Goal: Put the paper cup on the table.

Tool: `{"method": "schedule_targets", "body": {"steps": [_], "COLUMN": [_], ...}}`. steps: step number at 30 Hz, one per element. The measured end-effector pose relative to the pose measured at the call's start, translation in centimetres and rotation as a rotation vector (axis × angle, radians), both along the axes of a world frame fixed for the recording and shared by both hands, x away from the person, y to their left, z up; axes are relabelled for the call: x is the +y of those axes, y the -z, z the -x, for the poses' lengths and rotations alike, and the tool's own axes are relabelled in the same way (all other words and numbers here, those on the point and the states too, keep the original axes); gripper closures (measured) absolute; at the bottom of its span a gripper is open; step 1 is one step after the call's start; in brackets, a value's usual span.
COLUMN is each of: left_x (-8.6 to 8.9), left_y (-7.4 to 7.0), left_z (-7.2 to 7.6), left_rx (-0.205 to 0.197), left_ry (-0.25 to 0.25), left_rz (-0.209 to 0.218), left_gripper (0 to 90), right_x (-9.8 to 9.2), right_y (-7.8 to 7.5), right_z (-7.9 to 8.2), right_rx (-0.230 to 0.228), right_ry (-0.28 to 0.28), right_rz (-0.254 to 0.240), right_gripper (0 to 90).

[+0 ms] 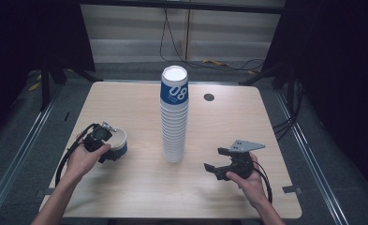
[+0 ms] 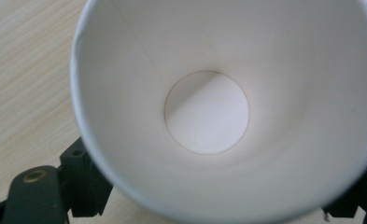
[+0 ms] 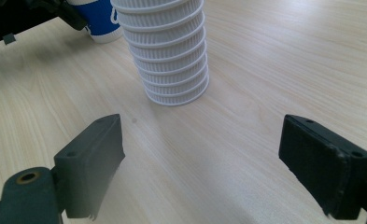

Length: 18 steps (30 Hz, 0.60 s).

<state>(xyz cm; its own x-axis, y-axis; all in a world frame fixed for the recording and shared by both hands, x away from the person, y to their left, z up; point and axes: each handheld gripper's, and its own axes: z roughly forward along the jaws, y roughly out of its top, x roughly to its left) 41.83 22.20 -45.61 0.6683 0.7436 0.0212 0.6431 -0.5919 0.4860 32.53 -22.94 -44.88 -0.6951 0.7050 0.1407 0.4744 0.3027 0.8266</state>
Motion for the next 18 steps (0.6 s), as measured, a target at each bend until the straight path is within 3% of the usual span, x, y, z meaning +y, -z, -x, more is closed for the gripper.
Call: {"method": "schedule_targets", "body": {"steps": [3,7,10,17,18], "left_x": [0.7,1.4,1.9,1.8,1.7], "left_y": [0.1,0.4,0.5,0.5,0.5], "left_z": [0.9,2.3,3.6,6.7,7.2], "left_rx": [-0.026,-0.059,-0.078,-0.157,-0.152], "left_ry": [-0.006,-0.044,-0.077,-0.039,-0.032], "left_rz": [0.072,0.102,0.174,0.227,0.234], "left_gripper": [16.0,16.0,16.1,15.8,15.8], "right_x": [-0.1,-0.2,-0.2,-0.2,-0.2], "right_y": [0.0,0.0,-0.1,-0.1,-0.1], "right_z": [0.0,0.0,0.1,0.2,0.3], "right_rx": [-0.002,-0.006,-0.005,-0.015,-0.015], "right_ry": [0.004,0.007,0.015,0.032,0.036], "right_rz": [0.0,-0.001,-0.001,-0.001,-0.002], "right_gripper": [14.1,14.1,14.1,14.2,14.2]}}
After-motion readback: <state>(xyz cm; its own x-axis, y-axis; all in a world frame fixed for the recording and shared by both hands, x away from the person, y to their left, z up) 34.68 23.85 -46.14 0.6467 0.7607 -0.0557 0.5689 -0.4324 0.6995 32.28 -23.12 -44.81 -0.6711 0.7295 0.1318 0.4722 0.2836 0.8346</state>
